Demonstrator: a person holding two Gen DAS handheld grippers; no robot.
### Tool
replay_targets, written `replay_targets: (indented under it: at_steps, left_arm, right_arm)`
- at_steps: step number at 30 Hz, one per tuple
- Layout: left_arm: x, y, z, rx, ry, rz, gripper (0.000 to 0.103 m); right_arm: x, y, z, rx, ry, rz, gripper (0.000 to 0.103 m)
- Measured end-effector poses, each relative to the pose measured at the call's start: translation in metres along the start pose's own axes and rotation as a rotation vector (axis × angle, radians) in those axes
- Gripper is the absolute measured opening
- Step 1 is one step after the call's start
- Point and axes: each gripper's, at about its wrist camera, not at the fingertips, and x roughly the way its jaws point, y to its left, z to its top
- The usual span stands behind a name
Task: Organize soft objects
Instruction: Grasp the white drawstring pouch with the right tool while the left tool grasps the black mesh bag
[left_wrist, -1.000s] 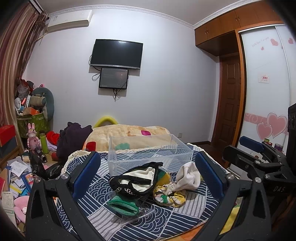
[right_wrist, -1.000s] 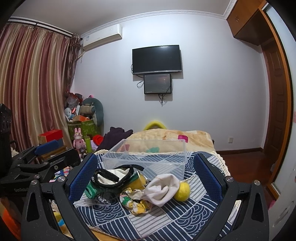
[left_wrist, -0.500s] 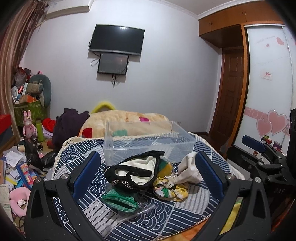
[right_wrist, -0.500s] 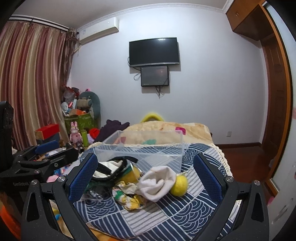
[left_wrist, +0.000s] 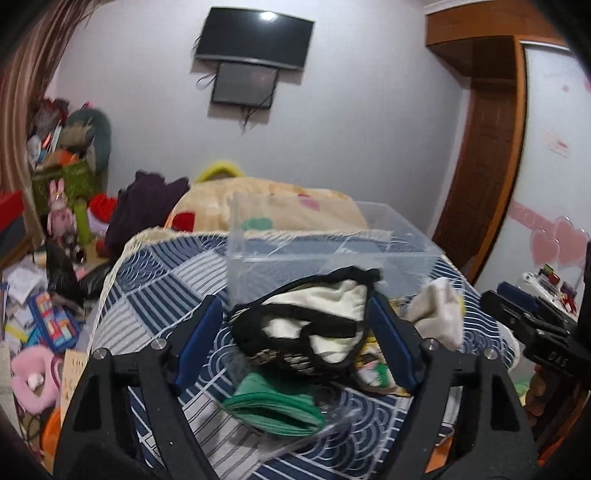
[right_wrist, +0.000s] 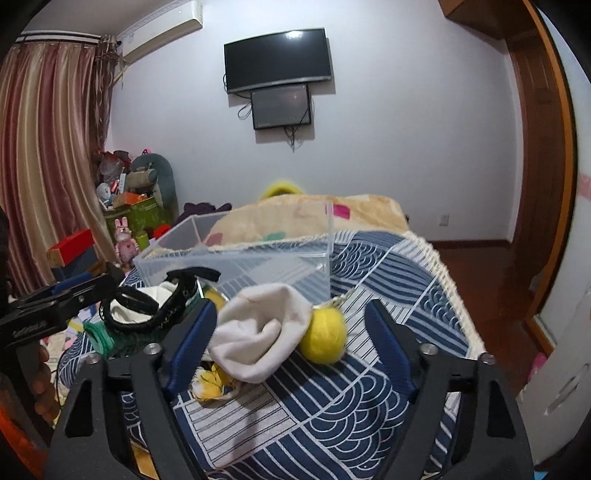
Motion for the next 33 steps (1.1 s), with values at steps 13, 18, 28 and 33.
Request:
replay_targets:
  at_steps: [13,18,28,33]
  left_arm:
    - [0.024,-0.005,-0.019,0.046,0.041,0.018,0.053]
    - [0.019,-0.007,-0.020,0.065,0.027,0.031,0.036]
    - [-0.008,-0.005,-0.005,0.055,-0.043,0.003,0.022]
    - [-0.017,-0.004,0.008,0.041,-0.075,-0.027,0.021]
  right_arm:
    - [0.036,0.018,-0.010,-0.011,0.139,0.097,0.064]
    - [0.043,0.027,-0.016,-0.044,0.171,0.099,0.063]
    - [0.036,0.016,-0.016,0.008,0.162,0.117,0.014]
    - [0.019,0.016,-0.007,-0.004,0.100,0.089,0.012]
